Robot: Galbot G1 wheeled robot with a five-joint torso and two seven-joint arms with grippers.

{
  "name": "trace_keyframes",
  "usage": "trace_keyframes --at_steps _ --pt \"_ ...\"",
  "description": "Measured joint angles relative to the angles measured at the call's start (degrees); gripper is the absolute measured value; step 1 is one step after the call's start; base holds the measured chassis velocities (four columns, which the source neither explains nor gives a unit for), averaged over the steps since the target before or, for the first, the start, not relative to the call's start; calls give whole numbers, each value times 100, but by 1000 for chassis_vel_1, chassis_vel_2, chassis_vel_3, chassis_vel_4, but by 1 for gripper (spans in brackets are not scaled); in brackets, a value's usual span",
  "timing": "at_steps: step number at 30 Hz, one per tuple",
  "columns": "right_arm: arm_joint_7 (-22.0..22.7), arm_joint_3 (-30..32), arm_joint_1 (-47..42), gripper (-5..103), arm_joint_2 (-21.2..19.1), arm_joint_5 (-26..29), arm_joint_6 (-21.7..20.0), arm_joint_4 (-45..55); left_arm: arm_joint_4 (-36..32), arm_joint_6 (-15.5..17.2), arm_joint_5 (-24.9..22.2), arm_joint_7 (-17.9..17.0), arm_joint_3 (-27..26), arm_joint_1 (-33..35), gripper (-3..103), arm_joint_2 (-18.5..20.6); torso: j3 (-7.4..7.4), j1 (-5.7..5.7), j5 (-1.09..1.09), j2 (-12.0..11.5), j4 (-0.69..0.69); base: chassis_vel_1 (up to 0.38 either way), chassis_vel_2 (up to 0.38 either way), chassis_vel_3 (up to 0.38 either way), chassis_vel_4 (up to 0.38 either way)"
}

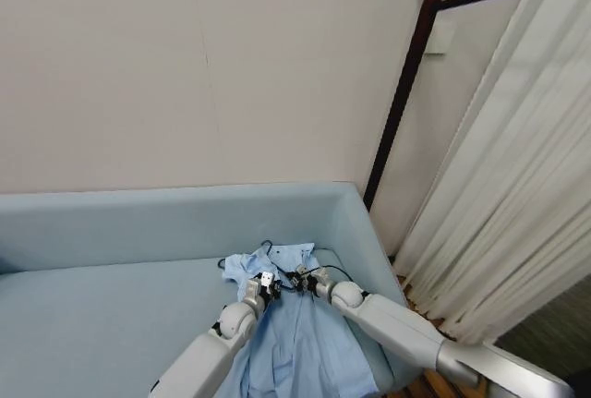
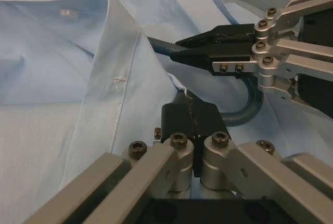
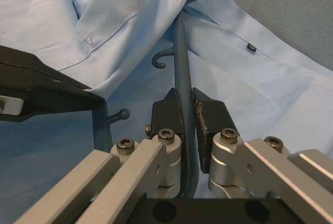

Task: Pick up the clothes from the sofa and hang them on the clothes hanger.

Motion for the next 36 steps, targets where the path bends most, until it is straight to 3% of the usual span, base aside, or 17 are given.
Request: trace_keyframes --at_steps 8,10,14,16,19,23,25,32,35,36 --pt "-104 30 64 7 -19 -236 225 -325 -4 25 8 -127 -91 42 -1 176 0 0 0 -1 0 0 0 0 0" --pt "-142 31 85 7 -23 -315 280 -404 -49 26 19 -166 -137 82 5 245 0 0 -1 -1 0 0 0 0 0" --pt "-271 47 184 7 19 -590 547 -771 -279 37 32 -225 -322 279 26 466 0 0 -1 -1 0 0 0 0 0" --pt "-286 52 201 7 30 -631 591 -829 -349 47 33 -233 -370 343 26 522 0 0 -1 0 0 0 0 0 0" --pt "-261 59 208 7 61 -739 648 -880 -579 82 33 -244 -523 555 42 661 0 0 -1 0 0 0 0 0 0" --pt "-145 76 163 6 45 -762 647 -767 -722 106 33 -290 -632 672 52 715 0 0 0 -1 1 0 0 0 0" --pt "-49 98 133 16 -45 -717 622 -600 -792 108 32 -335 -677 714 64 734 0 0 0 0 1 0 0 0 0" --pt "190 145 114 38 -464 -339 431 41 -917 109 31 -354 -874 815 85 747 -1 0 -1 0 -1 0 0 0 0" --pt "511 190 165 54 -596 95 104 246 -972 109 29 -355 -990 858 99 757 -1 0 -2 0 -1 0 0 0 0" --pt "677 206 185 54 -587 255 2 244 -986 108 29 -356 -1011 859 99 772 -1 0 -2 0 -1 0 0 0 0"
